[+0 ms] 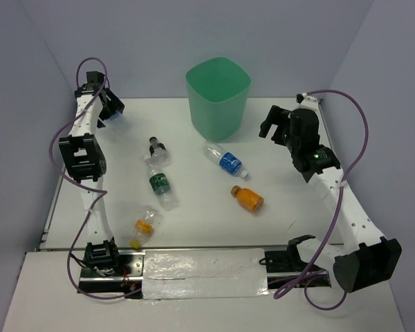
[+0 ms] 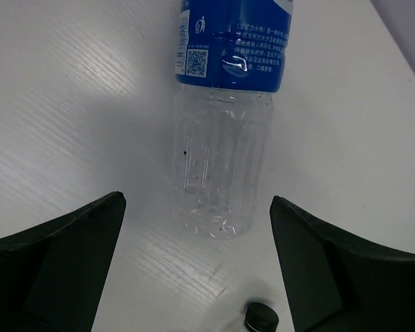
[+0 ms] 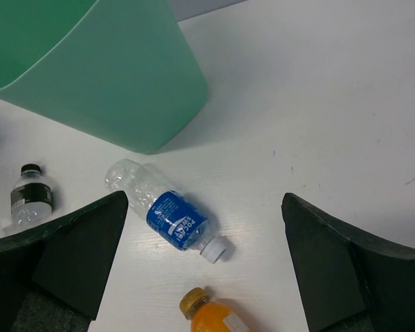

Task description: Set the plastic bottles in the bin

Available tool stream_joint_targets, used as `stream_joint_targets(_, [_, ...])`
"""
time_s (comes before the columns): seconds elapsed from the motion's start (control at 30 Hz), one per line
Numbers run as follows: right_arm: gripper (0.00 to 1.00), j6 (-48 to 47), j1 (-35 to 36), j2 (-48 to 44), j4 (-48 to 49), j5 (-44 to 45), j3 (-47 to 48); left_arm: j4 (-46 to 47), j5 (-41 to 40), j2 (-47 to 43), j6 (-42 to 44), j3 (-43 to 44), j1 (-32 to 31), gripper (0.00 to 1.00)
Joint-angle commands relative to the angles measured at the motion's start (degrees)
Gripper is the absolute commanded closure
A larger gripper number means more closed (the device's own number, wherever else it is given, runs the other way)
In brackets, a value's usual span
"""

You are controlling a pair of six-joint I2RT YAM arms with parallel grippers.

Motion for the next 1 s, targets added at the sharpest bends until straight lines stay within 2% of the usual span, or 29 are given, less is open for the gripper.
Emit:
stream_joint_targets(0.0, [0.0,0.56,0.46,0.7,0.91,-0.74,3.66,2.26,-0.1,2.04,1.66,0.25,-0.01,0.01])
stream_joint_targets(0.1, [0.0,1.0,0.37,1.4,0.64,-1.27,4.19,5.94,-0.9,1.26,0.78,-3.69,-0.01,0.01])
stream_joint_targets(0.23, [0.0,1.88,0.64,2.28,0.91,-1.97,4.46,6.3,-1.52,3.53,1.04,-2.13,-0.09,0.02])
stream_joint_targets(0.33, [0.0,2.5,0.64,2.46,1.26,-2.14,4.37,6.83,-1.43,4.68,1.39,-1.42,-0.09,0.06])
stream_joint_targets(0.63, [0.0,2.94,0.81,2.63,0.38,-1.18,5.25,9.3,-2.22,0.9,3.15,-7.49,-0.18,0.44])
stream_joint_targets(0.73, [0.0,3.11,0.81,2.28,0.2,-1.18,5.6,8.06,-2.13,-2.78,3.94,-8.72,-0.27,0.47])
stream_joint_targets(0.83, [0.0,3.38,0.9,1.49,-0.06,-1.27,5.69,7.8,0.58,-12.94,7.1,-12.39,-0.97,0.48])
stream_joint_targets(0.9, [0.0,3.55,0.9,0.53,0.38,-1.35,5.07,7.36,4.0,-17.8,10.44,-13.46,-1.68,0.48])
stream_joint_targets(0.97, [0.0,3.9,0.99,-0.18,0.73,-1.44,4.63,6.48,11.12,-24.89,14.03,-14.95,-2.64,0.48])
